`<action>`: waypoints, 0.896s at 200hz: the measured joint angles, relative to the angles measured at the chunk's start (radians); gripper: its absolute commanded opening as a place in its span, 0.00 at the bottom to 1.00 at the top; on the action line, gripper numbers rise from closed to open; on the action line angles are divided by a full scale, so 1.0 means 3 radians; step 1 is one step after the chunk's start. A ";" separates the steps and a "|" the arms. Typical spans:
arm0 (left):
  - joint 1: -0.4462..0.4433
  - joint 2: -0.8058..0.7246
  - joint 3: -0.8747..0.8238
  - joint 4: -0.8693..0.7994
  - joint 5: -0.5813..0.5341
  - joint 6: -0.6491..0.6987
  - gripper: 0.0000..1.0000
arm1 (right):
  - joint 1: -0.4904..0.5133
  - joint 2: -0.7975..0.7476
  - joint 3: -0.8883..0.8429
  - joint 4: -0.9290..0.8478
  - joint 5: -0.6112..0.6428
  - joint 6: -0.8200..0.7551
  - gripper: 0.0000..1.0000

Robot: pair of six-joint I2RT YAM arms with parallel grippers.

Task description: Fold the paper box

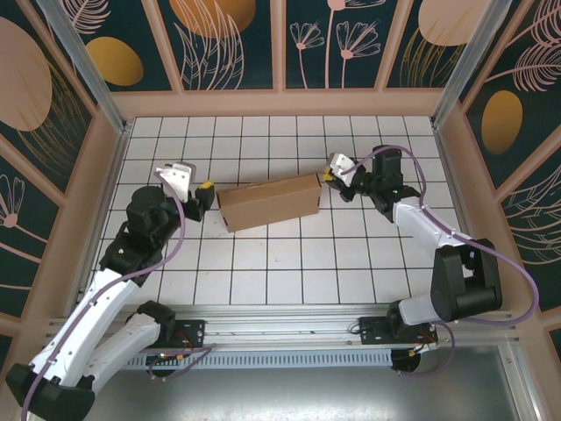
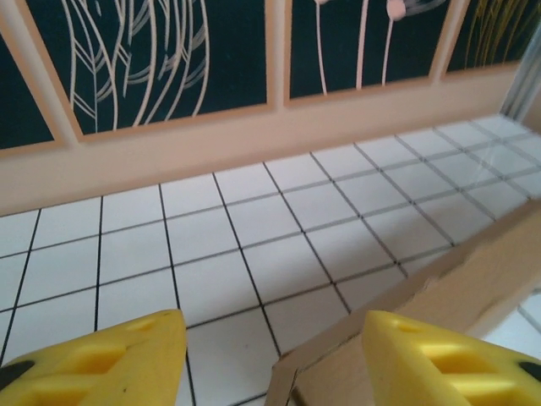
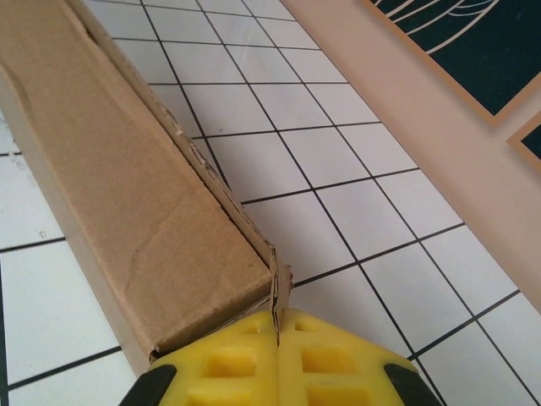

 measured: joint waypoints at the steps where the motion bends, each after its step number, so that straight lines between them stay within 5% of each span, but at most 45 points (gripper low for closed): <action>1: 0.0000 -0.0004 -0.0006 -0.0006 -0.0001 0.0013 0.56 | 0.0000 0.0000 0.0000 0.0000 0.0000 0.0004 0.00; 76: -0.0006 -0.0061 -0.0262 -0.0160 0.0126 0.0753 0.55 | 0.0000 0.0000 -0.0001 0.0003 -0.0020 0.0122 0.00; 159: 0.0343 0.0519 -0.0237 -0.0159 0.0814 0.0974 0.44 | -0.0015 -0.0022 -0.0086 0.0108 0.0008 0.0216 0.00; 179: 0.0345 0.0549 -0.0237 -0.0154 0.0896 0.0994 0.31 | -0.0028 -0.0022 -0.0094 0.0117 0.0006 0.0249 0.00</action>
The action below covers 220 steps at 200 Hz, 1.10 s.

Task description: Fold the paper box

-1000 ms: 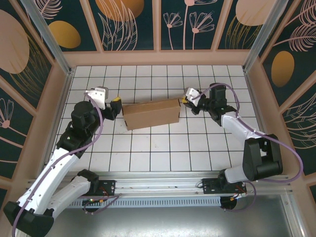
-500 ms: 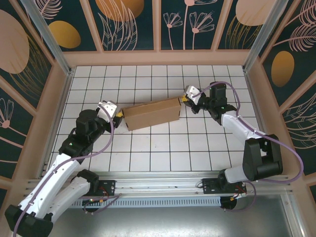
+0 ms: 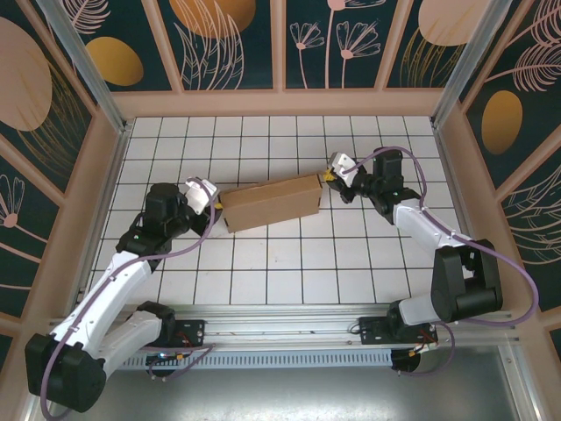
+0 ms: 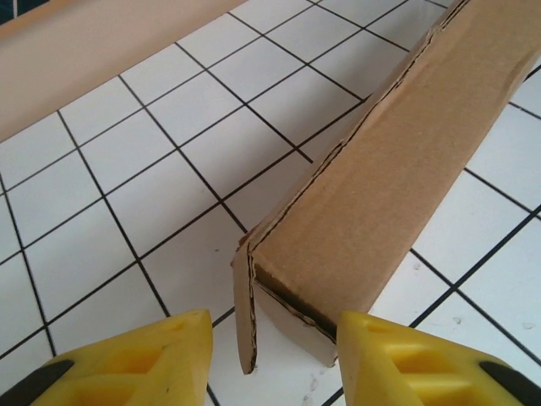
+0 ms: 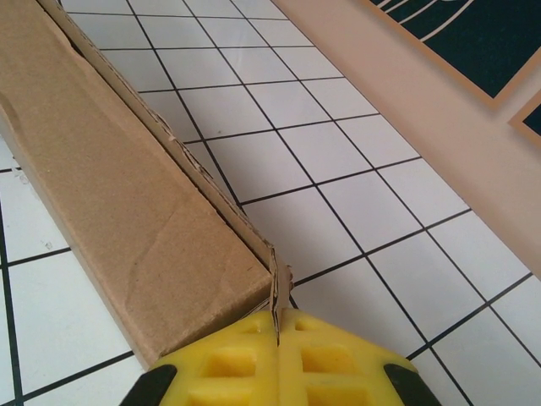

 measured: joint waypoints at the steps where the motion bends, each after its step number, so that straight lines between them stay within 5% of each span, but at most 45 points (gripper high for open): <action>1: 0.0001 0.0001 0.0000 0.0003 0.0001 -0.0011 0.30 | 0.0000 0.0000 0.0000 0.0000 0.0001 0.0000 0.00; 48: 0.0025 0.0046 0.0000 0.0140 -0.0038 0.0003 0.07 | -0.0001 0.0000 0.0000 0.0001 0.0000 0.0022 0.00; 102: 0.0045 0.0357 0.0139 0.0224 -0.0038 -0.0084 0.09 | -0.0009 0.0000 0.0001 -0.0004 0.0003 0.0025 0.00; 140: 0.0046 0.0437 0.0183 0.0268 -0.0053 -0.0210 0.36 | -0.0014 0.0000 0.0001 -0.0005 -0.0001 0.0037 0.00; 220: 0.0046 0.0431 0.0167 0.0355 -0.0245 -0.0249 0.16 | -0.0013 0.0006 0.0005 -0.0006 -0.0001 0.0057 0.00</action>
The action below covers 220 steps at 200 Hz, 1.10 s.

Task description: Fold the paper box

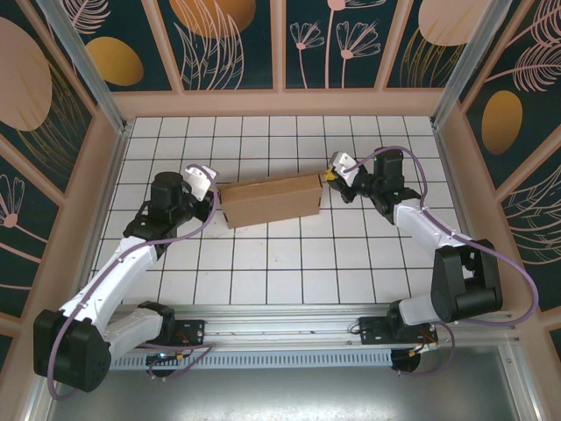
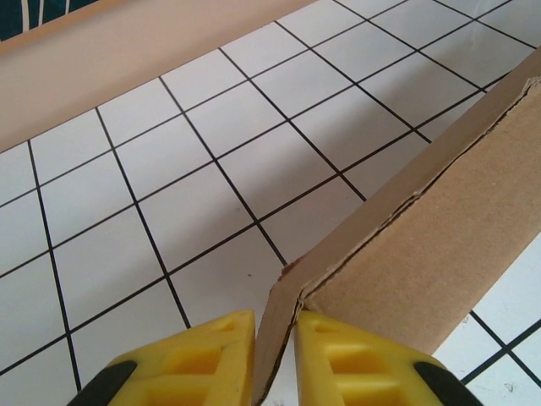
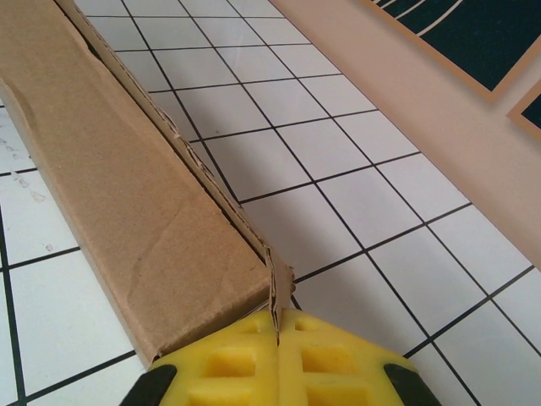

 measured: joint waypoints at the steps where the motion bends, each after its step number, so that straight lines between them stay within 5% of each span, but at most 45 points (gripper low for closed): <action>1: 0.0000 0.0000 0.0000 0.0001 -0.0004 -0.0001 0.16 | 0.0000 0.0001 0.0001 0.0000 0.0000 0.0004 0.00; 81: 0.0004 0.0089 -0.0048 0.0062 -0.0084 -0.0094 0.21 | 0.0006 0.0086 0.0079 -0.0018 0.0065 0.0053 0.00; 120: 0.0009 0.0123 -0.0057 0.0118 -0.0076 -0.0108 0.00 | 0.0009 0.0113 0.0081 -0.0024 0.0069 0.0065 0.00; 220: 0.0045 0.0371 0.0205 0.0070 0.0141 -0.0423 0.00 | 0.0175 0.0150 0.0187 -0.0093 0.0425 0.0432 0.00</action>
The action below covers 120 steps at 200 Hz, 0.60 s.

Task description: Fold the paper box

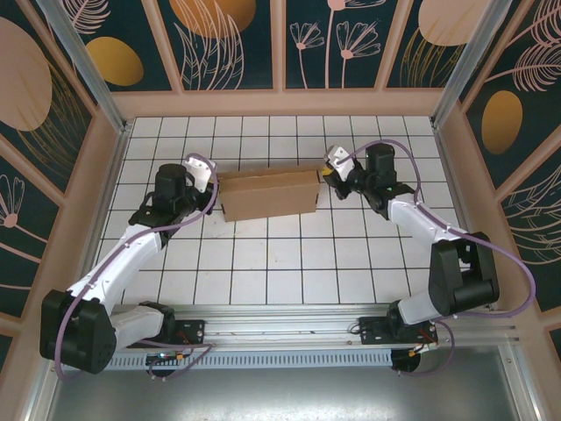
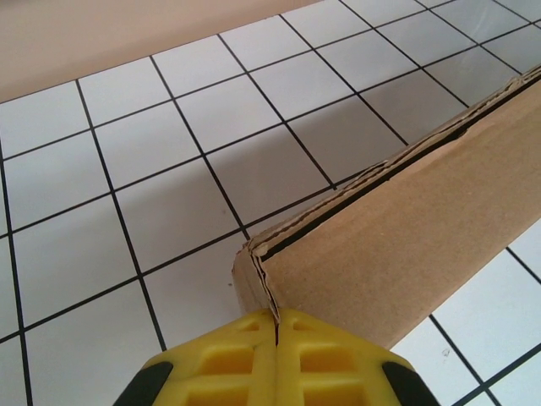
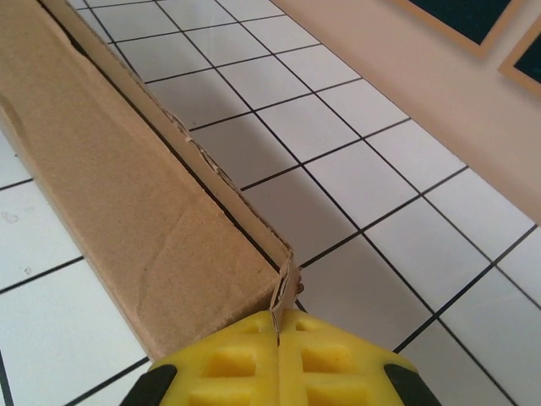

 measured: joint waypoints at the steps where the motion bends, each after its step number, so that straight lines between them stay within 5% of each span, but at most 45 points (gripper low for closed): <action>1: 0.0000 0.0003 0.0005 -0.0001 0.0003 -0.0006 0.00 | 0.0000 0.0000 0.0000 0.0001 0.0005 0.0005 0.00; 120: 0.0022 0.0093 0.0075 0.0006 0.0078 -0.0360 0.00 | 0.0215 0.0024 0.0148 -0.0137 0.0445 0.0862 0.00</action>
